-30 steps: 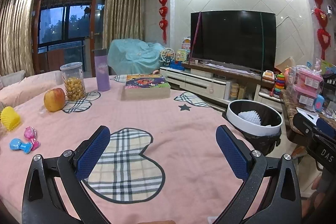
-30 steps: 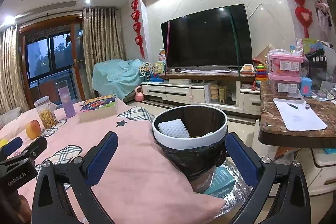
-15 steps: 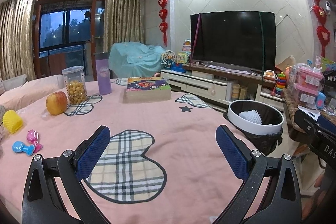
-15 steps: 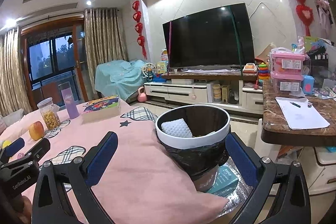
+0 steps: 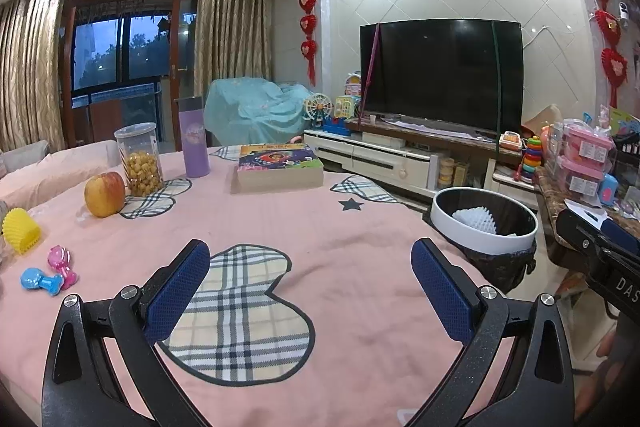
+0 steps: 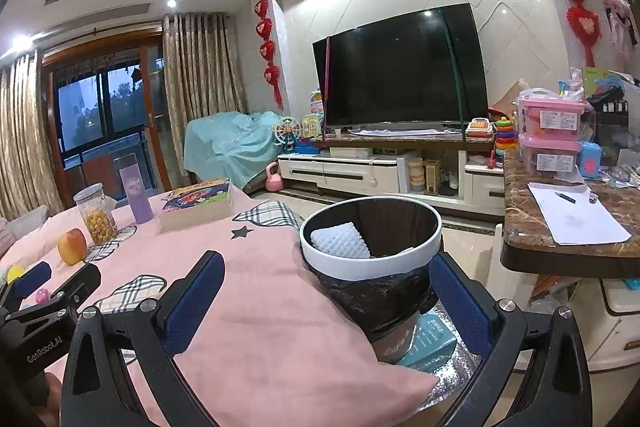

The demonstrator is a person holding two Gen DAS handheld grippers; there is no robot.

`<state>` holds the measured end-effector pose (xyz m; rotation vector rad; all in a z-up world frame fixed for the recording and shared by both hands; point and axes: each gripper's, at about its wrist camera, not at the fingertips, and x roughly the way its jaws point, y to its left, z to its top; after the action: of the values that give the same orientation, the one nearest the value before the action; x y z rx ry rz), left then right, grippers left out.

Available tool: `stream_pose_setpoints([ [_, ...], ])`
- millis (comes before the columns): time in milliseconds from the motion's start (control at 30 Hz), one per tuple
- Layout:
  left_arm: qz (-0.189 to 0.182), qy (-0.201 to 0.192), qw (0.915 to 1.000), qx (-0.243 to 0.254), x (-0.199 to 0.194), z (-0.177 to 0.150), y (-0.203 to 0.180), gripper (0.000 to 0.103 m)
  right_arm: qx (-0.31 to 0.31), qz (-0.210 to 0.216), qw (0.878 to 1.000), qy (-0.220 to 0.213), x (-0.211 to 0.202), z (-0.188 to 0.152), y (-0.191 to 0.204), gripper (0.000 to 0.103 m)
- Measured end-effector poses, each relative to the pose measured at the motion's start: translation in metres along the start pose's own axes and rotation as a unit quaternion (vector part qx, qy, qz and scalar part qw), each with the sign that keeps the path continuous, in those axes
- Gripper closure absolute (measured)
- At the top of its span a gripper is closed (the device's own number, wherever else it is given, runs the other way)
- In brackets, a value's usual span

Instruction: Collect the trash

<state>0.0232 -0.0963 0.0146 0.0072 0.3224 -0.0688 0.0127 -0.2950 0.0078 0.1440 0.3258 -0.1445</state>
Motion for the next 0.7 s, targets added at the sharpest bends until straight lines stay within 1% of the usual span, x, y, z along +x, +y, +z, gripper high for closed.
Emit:
stream_pose_setpoints([
  [700, -0.003, 0.004, 1.0, 0.002, 0.002, -0.0023, -0.0004, 0.0, 0.003, 0.008, 1.0, 0.001, -0.0017, 0.001, 0.0024, 0.0],
])
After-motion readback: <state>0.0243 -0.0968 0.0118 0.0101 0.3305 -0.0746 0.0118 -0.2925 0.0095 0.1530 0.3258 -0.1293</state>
